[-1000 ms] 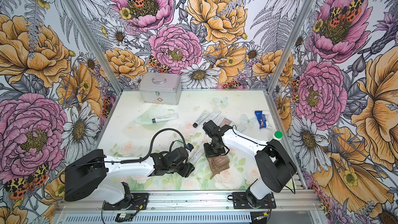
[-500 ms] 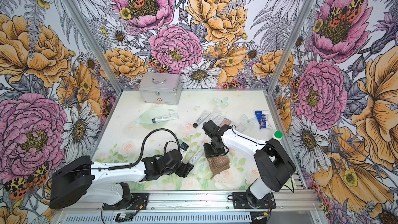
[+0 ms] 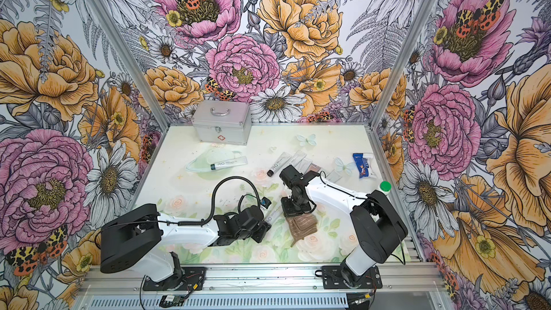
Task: Wipe the surface of the toothpaste tube
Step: Move the toothpaste to the center of the board, then wipe the dirt from the toothpaste tube.
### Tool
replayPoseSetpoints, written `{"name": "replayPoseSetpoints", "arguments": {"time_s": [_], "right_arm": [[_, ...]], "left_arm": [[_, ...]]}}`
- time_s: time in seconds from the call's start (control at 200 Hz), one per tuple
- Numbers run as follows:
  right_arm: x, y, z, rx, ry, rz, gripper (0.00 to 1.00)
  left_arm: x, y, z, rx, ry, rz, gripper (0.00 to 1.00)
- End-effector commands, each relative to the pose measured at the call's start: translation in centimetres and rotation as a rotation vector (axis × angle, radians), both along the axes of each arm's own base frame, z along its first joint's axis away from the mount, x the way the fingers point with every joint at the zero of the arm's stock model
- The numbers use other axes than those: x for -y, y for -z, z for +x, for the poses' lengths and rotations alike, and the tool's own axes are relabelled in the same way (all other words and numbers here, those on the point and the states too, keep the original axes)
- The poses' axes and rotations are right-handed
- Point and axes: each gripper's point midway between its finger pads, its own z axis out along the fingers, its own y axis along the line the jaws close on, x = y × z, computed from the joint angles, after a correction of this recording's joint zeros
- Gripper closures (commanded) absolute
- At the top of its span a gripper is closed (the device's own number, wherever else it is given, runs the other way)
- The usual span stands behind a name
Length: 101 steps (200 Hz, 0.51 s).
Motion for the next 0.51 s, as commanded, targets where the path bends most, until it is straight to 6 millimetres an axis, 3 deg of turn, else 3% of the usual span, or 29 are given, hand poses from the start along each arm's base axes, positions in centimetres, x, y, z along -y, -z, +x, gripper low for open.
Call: {"name": "replayPoseSetpoints", "arguments": {"time_s": [0.0, 0.155, 0.365, 0.5], "right_arm": [[-0.4, -0.5, 0.7, 0.005, -0.001, 0.014, 1.00], [-1.0, -0.5, 1.2, 0.000, -0.002, 0.023, 1.00], [-1.3, -0.6, 1.4, -0.002, 0.000, 0.026, 1.00], [-1.2, -0.3, 1.3, -0.007, 0.002, 0.020, 1.00]], "left_arm": [[-0.5, -0.2, -0.6, 0.002, 0.013, -0.007, 0.65], [-1.3, -0.6, -1.3, -0.003, 0.012, -0.034, 0.39], [-2.3, -0.8, -1.5, 0.012, -0.004, -0.045, 0.39], [-1.7, -0.5, -1.5, -0.001, 0.013, -0.049, 0.48]]}}
